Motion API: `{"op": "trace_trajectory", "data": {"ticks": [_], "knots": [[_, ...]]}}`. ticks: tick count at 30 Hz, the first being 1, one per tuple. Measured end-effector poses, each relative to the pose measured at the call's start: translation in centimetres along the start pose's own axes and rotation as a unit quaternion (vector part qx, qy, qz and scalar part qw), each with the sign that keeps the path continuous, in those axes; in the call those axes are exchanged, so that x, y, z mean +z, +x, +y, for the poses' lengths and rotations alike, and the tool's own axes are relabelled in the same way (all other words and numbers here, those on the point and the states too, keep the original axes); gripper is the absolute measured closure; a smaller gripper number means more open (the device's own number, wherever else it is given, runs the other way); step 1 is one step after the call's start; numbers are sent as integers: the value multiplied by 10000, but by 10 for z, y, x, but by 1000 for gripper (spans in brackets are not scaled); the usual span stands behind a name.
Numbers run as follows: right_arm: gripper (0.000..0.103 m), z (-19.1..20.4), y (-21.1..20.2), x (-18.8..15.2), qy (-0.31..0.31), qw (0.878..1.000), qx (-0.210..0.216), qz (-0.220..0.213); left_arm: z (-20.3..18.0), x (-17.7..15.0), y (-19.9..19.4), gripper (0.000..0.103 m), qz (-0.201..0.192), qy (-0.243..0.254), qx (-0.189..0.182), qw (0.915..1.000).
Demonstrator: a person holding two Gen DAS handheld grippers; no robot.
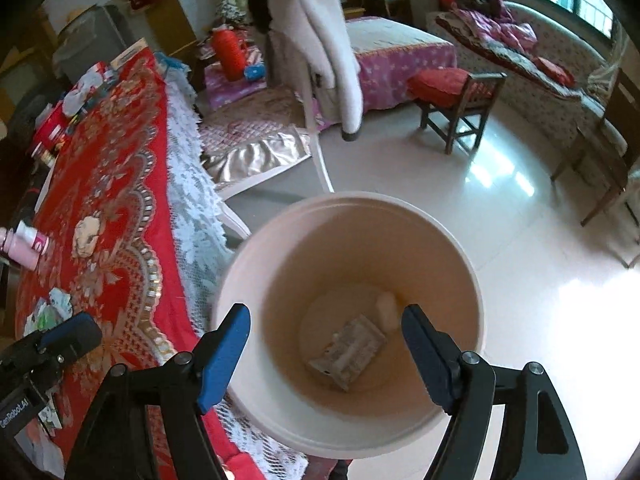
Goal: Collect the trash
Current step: 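Open right tool over the bucket while left tool opens to drop its wrapper, then move both open tools back to the trash pile on the table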
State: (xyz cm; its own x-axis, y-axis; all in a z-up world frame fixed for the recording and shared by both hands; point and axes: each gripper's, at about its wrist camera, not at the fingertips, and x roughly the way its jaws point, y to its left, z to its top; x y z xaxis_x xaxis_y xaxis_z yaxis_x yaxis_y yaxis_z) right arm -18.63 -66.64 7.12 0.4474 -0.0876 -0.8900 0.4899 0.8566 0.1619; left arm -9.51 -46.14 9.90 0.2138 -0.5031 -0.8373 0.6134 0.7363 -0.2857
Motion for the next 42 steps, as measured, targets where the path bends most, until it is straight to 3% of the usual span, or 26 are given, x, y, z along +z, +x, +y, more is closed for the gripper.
{"op": "trace_trajectory", "data": {"ticks": [9,24,32,42], "knots": [[27,60,-5,6,-468,9985,269,-110,47,-10,-27,80,-356,-331,564,9972],[26,182,-16,-2,-1356,9864,878,-291,120,-33,-95,79,-892,-936,1355,9823],[25,239,-19,-10,-1760,9768,1188,-279,161,-52,-134,62,-1157,-1320,1630,9709],[24,297,-19,-22,-2168,9649,1466,-212,210,-82,-169,61,-1265,-1806,1864,9574]]}}
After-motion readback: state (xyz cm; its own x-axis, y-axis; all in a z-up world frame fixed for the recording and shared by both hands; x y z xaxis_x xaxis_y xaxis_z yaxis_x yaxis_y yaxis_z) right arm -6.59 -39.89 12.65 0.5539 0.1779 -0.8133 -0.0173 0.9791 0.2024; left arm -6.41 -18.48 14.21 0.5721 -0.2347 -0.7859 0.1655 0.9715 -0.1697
